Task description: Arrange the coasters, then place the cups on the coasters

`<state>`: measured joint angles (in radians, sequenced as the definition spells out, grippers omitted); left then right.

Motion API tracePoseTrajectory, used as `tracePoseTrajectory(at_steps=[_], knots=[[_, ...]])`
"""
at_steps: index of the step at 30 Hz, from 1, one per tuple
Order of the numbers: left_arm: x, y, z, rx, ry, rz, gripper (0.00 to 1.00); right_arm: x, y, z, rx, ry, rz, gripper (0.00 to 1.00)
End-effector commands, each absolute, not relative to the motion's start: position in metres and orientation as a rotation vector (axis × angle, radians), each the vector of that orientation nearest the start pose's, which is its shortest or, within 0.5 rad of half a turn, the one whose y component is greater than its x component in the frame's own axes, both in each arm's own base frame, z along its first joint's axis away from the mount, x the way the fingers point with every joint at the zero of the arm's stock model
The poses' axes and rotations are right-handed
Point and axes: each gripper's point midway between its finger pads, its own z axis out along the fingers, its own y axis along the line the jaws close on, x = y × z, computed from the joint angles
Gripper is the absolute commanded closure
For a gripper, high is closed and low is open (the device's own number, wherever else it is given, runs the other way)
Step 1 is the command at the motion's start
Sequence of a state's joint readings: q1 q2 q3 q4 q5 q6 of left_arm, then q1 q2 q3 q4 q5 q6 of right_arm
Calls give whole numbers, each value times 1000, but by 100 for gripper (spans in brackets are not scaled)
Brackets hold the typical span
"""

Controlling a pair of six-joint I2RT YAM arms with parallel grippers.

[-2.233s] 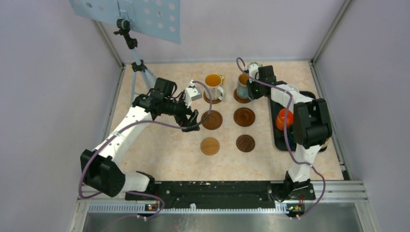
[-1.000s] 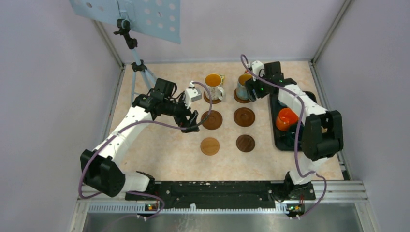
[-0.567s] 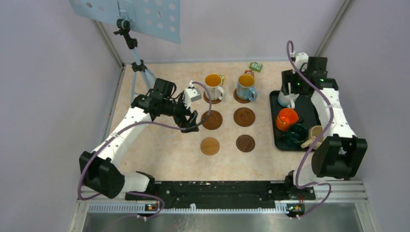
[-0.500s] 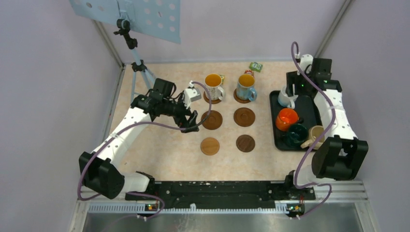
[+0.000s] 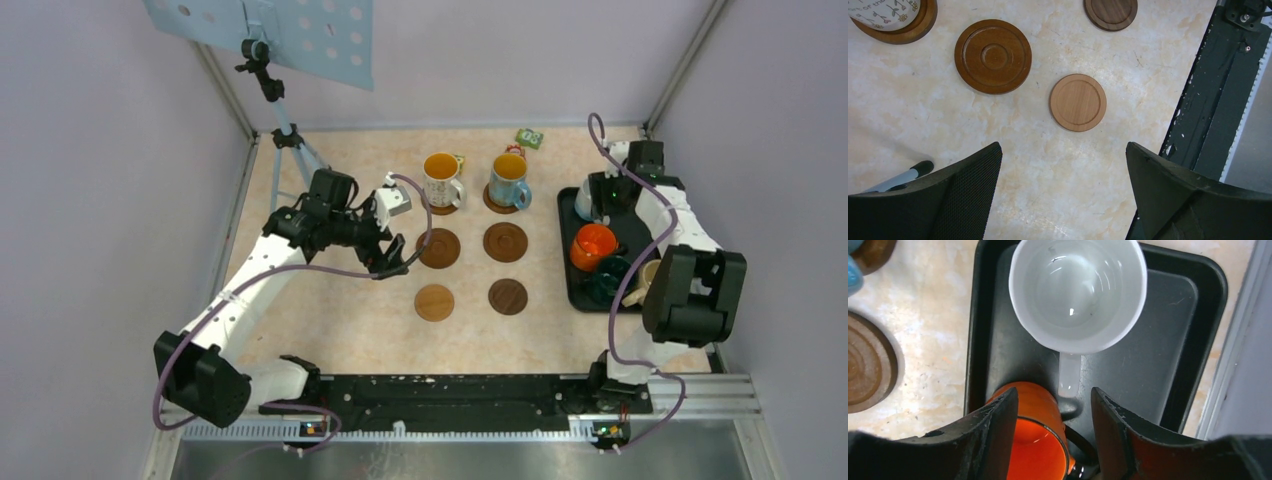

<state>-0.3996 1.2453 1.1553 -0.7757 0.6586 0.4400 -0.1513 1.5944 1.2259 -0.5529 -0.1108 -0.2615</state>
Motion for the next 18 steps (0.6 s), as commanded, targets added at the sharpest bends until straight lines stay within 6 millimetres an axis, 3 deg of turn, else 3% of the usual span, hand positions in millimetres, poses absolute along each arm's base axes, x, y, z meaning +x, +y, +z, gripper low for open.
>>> tracePoseTrajectory(at_steps=[1, 14, 18], knots=[[246, -202, 218, 1189, 1943, -741, 1, 408, -60, 115, -184, 2433, -96, 46], [246, -203, 216, 1181, 1950, -746, 1, 422, -60, 72, -160, 2466, -71, 52], [246, -203, 215, 1181, 1953, -743, 1, 424, -60, 65, -167, 2460, -71, 60]])
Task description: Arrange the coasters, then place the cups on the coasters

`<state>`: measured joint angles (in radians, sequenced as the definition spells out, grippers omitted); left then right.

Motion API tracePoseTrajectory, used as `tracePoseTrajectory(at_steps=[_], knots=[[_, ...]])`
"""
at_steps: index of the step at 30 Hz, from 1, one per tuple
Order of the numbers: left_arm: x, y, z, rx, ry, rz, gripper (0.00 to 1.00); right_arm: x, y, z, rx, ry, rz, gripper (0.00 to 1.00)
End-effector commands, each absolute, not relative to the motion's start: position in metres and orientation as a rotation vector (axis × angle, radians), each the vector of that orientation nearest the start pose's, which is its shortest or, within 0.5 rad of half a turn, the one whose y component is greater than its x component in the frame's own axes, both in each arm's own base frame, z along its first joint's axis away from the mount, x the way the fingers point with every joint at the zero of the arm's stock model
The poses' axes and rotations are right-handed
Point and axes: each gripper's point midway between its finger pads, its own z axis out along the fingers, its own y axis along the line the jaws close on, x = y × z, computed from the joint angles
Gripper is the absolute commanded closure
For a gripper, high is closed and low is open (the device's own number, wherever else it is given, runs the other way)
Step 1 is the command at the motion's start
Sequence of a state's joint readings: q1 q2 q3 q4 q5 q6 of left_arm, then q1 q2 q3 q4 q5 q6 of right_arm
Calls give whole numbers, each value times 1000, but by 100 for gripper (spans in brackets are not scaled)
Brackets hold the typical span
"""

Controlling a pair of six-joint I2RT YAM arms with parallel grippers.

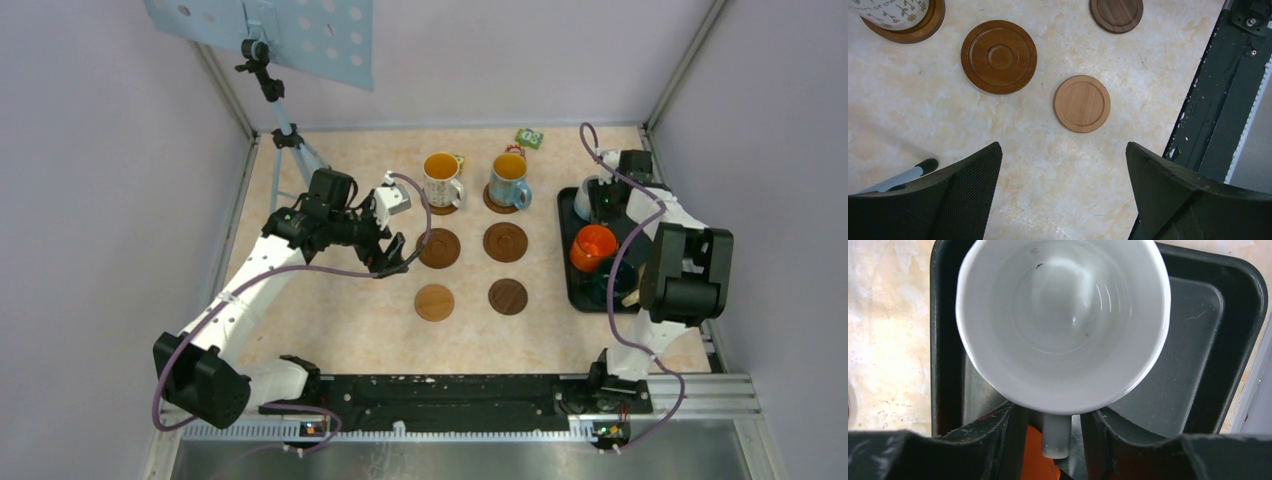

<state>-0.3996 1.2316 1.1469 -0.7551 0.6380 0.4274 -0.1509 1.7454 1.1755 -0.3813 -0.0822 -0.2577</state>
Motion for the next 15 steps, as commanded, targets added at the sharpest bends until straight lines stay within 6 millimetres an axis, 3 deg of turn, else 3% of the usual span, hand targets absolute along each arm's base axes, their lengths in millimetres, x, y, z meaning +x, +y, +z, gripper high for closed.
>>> tracePoseTrajectory(at_steps=[1, 9, 15], knots=[[246, -203, 215, 1181, 1954, -744, 1, 425, -61, 65, -167, 2456, -73, 62], [248, -204, 215, 1178, 1954, -746, 1, 425, -61, 76, -166, 2434, -81, 99], [249, -203, 216, 1170, 1954, -741, 1, 429, -56, 117, -178, 2336, -65, 100]])
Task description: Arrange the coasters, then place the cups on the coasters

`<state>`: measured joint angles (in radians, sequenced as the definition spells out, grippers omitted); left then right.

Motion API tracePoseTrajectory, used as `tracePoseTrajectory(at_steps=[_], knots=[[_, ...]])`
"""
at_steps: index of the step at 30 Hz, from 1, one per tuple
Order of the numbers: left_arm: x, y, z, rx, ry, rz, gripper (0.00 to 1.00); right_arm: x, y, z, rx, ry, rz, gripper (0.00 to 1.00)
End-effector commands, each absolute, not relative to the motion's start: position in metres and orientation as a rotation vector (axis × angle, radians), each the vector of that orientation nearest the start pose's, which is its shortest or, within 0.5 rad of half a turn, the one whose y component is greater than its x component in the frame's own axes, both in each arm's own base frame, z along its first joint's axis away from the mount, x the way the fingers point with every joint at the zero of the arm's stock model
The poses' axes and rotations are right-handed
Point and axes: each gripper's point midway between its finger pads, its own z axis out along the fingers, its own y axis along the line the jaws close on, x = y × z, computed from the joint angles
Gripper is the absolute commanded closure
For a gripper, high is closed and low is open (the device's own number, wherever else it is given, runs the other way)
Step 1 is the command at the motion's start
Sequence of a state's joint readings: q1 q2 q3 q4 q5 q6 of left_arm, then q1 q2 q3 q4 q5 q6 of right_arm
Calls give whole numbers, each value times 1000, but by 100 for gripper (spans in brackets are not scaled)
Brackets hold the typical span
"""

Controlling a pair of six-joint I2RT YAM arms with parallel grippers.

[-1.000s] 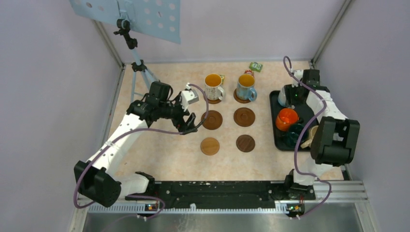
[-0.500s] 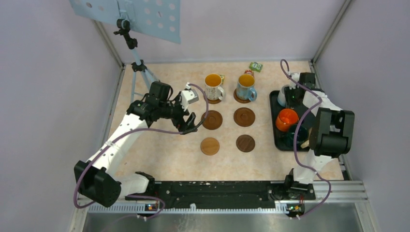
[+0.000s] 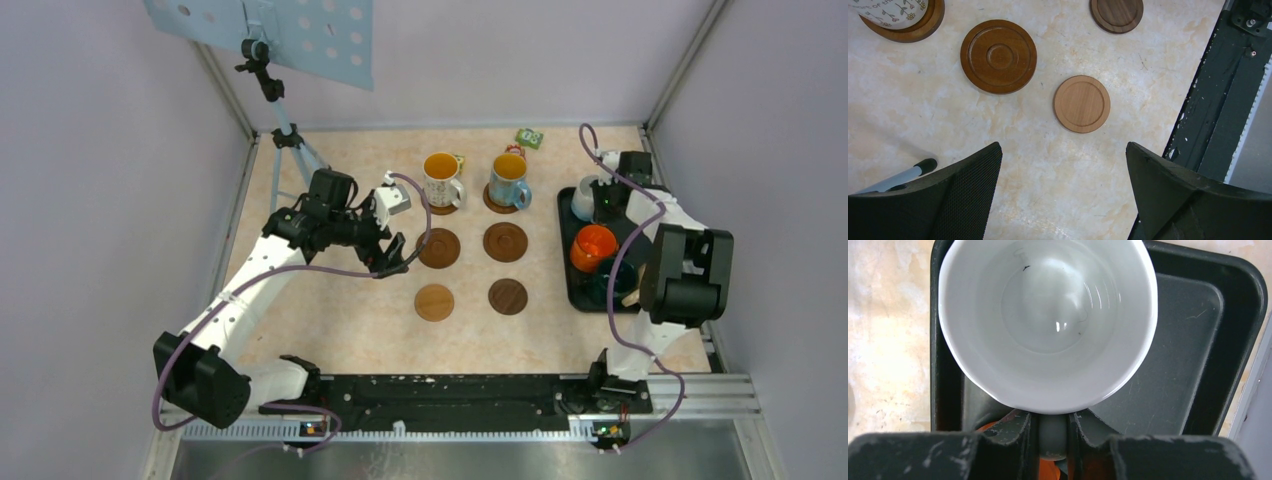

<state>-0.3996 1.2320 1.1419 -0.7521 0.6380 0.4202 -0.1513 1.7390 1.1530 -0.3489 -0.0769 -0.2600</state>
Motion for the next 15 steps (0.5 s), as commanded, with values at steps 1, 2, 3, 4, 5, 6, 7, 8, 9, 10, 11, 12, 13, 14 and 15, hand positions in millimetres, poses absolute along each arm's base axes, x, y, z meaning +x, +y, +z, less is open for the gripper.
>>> tracePoseTrajectory(at_steps=[1, 2, 3, 4, 5, 6, 7, 8, 9, 10, 11, 12, 13, 14, 15], knots=[[249, -203, 218, 1168, 1951, -739, 1, 430, -54, 129, -181, 2309, -60, 100], [249, -203, 218, 1168, 1948, -739, 1, 431, -53, 139, -181, 2288, -57, 100], [249, -203, 219, 1165, 1947, -738, 1, 433, -52, 150, -184, 2265, -52, 100], [249, -203, 219, 1164, 1948, -739, 1, 434, -51, 159, -184, 2247, -47, 100], [249, -203, 219, 1163, 1947, -740, 1, 435, -50, 168, -183, 2234, -43, 100], [249, -203, 218, 1161, 1949, -742, 1, 437, -49, 176, -182, 2222, -38, 100], [249, -204, 218, 1160, 1951, -743, 1, 438, -48, 183, -180, 2213, -32, 100], [249, -203, 218, 1158, 1951, -738, 1, 439, -47, 192, -181, 2201, -27, 100], [250, -203, 218, 1156, 1950, -736, 1, 442, -45, 203, -183, 2184, -16, 100], [250, -203, 219, 1154, 1950, -735, 1, 442, -43, 210, -188, 2178, -3, 100], [250, -203, 220, 1152, 1949, -736, 1, 441, -39, 217, -195, 2177, 14, 100], [250, -203, 221, 1151, 1945, -734, 1, 440, -35, 224, -204, 2174, 27, 100], [249, -203, 222, 1151, 1944, -736, 1, 438, -30, 231, -216, 2171, 38, 100], [249, -203, 223, 1147, 1942, -735, 1, 435, -23, 238, -232, 2164, 46, 100], [249, -203, 224, 1144, 1941, -735, 1, 431, -15, 243, -251, 2160, 57, 100]])
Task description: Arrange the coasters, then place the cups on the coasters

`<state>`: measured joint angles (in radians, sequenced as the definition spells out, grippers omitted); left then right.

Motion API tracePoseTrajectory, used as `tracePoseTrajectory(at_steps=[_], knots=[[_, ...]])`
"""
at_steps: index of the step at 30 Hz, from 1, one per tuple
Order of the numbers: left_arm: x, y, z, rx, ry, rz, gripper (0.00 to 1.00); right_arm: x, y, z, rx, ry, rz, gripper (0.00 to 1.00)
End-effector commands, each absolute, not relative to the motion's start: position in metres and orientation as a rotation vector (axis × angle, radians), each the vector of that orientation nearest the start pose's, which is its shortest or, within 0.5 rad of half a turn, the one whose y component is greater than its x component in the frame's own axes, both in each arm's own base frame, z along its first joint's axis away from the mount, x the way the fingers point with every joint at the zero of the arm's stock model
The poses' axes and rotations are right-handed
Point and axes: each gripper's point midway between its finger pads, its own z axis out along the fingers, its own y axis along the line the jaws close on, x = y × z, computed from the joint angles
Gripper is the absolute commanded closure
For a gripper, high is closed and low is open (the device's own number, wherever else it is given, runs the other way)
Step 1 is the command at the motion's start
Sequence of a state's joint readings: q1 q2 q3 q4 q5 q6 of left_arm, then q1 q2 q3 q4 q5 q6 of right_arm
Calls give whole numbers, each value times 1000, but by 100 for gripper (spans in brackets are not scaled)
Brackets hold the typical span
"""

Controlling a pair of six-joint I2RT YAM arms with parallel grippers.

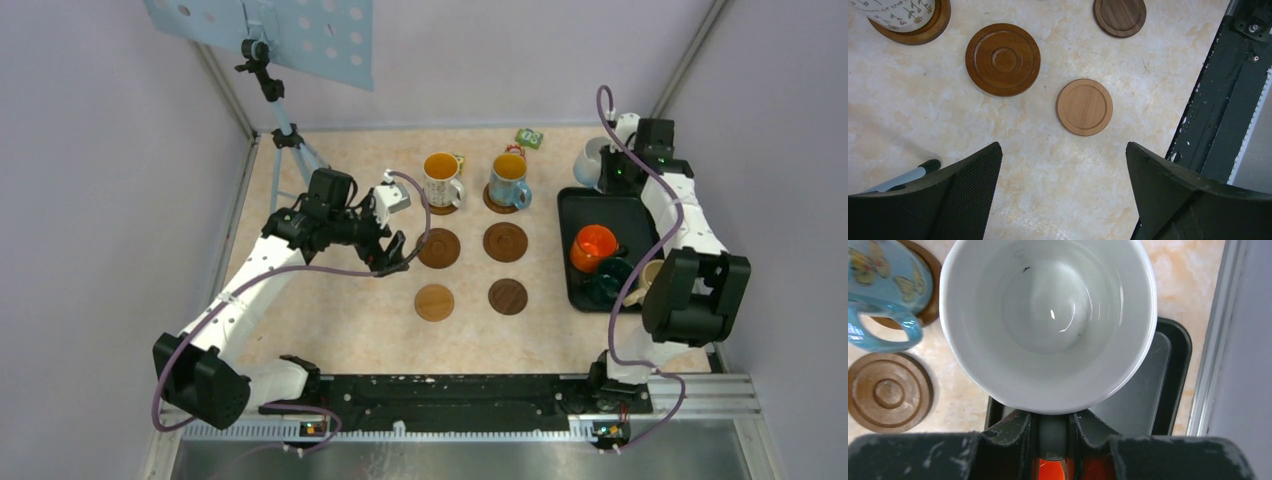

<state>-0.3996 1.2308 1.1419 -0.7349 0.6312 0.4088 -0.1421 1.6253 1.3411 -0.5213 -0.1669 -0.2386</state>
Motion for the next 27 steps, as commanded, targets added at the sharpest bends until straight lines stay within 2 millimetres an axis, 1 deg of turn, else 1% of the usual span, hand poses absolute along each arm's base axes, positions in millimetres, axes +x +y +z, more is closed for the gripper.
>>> tracePoseTrajectory(at_steps=[1, 4, 5, 9, 12, 14, 16, 18, 21, 22, 23, 25, 27], knots=[[249, -203, 225, 1142, 1940, -735, 1, 427, -5, 248, -276, 2156, 66, 100], [248, -203, 226, 1131, 1944, -740, 1, 410, 22, 256, -334, 2169, 98, 100], [248, -203, 226, 1128, 1944, -741, 1, 404, 38, 260, -362, 2164, 117, 100], [247, -204, 228, 1123, 1939, -746, 1, 379, 77, 270, -399, 2164, 182, 100], [248, -203, 229, 1121, 1939, -742, 1, 360, 101, 267, -442, 2183, 224, 100], [249, -204, 229, 1120, 1940, -747, 1, 352, 115, 264, -448, 2179, 278, 100], [249, -205, 228, 1117, 1944, -754, 1, 347, 129, 258, -454, 2175, 338, 100], [249, -206, 229, 1112, 1948, -761, 1, 343, 147, 250, -476, 2174, 355, 100], [251, -207, 230, 1096, 1960, -769, 1, 342, 172, 239, -508, 2172, 277, 100], [252, -208, 230, 1090, 1963, -771, 1, 344, 179, 236, -491, 2169, 240, 100], [254, -208, 231, 1082, 1963, -772, 1, 341, 194, 232, -519, 2162, 235, 100], [257, -208, 231, 1066, 1967, -767, 1, 338, 215, 226, -539, 2154, 205, 100], [258, -208, 232, 1057, 1972, -765, 1, 338, 234, 224, -536, 2137, 192, 100]])
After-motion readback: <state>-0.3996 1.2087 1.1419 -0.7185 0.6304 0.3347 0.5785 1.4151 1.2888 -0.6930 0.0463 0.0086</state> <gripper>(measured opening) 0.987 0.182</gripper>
